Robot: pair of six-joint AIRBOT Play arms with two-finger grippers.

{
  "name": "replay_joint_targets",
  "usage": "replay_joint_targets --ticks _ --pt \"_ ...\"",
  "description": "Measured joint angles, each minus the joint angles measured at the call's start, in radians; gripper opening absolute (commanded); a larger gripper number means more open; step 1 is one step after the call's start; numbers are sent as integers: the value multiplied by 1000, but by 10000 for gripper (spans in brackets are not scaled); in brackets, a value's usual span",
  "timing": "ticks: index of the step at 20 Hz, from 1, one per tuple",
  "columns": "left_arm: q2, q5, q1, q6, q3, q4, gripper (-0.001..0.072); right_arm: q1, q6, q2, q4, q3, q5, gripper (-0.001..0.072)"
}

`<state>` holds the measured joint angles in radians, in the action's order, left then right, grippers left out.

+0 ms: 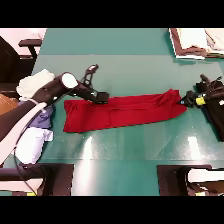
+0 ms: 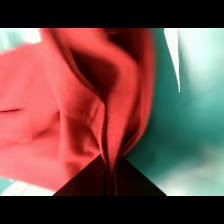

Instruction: Fold the shirts.

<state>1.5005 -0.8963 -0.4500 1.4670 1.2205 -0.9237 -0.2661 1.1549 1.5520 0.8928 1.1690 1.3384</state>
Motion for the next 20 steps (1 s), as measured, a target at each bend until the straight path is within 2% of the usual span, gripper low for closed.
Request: replay_joint_targets --ticks 6,11,17,20 --pt "206 13 -105 15 205 17 26 87 46 -164 -139 190 71 15" --pt "333 1 -156 26 323 37 25 253 119 -237 -180 339 92 15" --pt "392 -5 -166 60 373 31 25 478 156 -254 -192 427 68 16" --pt "369 -55 -124 68 413 6 25 567 163 -250 -193 438 42 16"
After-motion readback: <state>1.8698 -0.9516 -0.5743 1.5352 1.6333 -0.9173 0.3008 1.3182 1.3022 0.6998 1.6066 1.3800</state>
